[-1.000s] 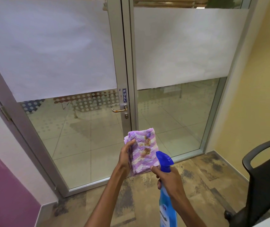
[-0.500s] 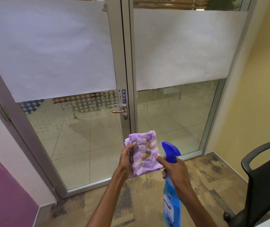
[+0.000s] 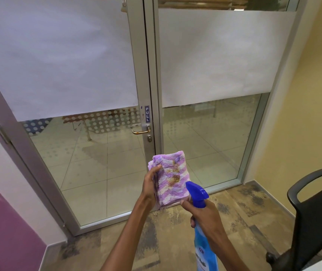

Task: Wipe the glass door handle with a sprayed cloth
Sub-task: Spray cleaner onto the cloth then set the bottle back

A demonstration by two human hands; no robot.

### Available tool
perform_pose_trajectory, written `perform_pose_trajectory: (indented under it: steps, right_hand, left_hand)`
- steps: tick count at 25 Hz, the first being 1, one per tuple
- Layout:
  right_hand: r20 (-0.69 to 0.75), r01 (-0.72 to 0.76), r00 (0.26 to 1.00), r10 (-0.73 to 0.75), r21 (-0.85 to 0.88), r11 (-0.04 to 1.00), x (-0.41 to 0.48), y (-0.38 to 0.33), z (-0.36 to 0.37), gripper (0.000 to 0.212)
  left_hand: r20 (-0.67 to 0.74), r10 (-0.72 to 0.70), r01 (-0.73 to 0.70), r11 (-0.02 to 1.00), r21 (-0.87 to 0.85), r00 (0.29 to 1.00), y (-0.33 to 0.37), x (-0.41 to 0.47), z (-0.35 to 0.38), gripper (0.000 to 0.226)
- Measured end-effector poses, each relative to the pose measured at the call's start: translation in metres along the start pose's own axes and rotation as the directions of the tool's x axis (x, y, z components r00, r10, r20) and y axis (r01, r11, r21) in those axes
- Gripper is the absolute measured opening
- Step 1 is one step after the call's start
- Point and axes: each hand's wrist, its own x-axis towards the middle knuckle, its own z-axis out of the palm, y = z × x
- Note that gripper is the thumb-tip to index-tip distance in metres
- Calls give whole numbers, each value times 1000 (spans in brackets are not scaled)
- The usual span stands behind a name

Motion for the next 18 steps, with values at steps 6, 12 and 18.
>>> perform_pose_trajectory:
  steps: [6,12,18]
  right_hand:
    - [-60,20,998,-22,-27,999,0,1,-4,16]
    - [-51,137,990,-135,46,989,-9,4,-18,40]
    - [-196,206,960,-198,19,978,-27,4,-65,52]
  left_hand:
    - [30,-13,13,1000,17,999,-7,-1,1,31]
    - [87,-80,81,997,-12,993,-27,1,11,36]
    - [143,-165,168,986,-9,976,-62,6,34,34]
